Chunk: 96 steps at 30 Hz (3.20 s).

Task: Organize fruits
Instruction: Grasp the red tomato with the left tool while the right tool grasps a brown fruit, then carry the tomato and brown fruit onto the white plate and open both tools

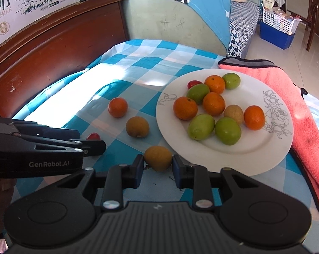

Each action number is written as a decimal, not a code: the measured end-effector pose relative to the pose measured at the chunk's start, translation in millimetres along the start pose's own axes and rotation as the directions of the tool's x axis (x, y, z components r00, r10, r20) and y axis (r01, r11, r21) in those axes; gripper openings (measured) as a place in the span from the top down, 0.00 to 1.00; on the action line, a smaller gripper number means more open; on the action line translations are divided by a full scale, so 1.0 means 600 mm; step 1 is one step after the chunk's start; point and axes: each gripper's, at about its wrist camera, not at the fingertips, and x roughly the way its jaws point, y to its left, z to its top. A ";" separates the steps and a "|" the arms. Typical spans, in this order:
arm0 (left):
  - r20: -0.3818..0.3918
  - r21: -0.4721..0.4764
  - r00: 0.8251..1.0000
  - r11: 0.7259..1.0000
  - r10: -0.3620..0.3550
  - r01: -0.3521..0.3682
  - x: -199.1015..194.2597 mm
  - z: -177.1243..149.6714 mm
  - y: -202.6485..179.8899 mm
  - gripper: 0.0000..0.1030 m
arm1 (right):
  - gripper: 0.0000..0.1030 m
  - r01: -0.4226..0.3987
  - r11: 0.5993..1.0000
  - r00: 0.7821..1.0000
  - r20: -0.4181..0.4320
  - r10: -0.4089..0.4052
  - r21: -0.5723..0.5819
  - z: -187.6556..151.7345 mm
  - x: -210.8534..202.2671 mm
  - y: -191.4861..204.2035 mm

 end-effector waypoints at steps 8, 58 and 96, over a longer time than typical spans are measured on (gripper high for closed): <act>0.015 0.038 1.000 0.999 -0.003 0.002 -0.004 -0.013 -0.017 0.81 | 0.72 -0.022 0.999 1.000 -0.017 0.023 0.049 0.000 -0.002 -0.007; 0.186 0.133 0.967 0.980 -0.174 0.151 -0.015 0.095 -0.097 0.82 | 0.72 -0.001 0.960 0.989 0.143 -0.041 0.279 0.112 -0.090 -0.175; 0.182 0.202 0.973 0.974 -0.143 0.105 -0.004 0.112 -0.157 0.11 | 0.63 0.015 0.931 0.994 0.098 -0.055 0.364 0.120 -0.030 -0.187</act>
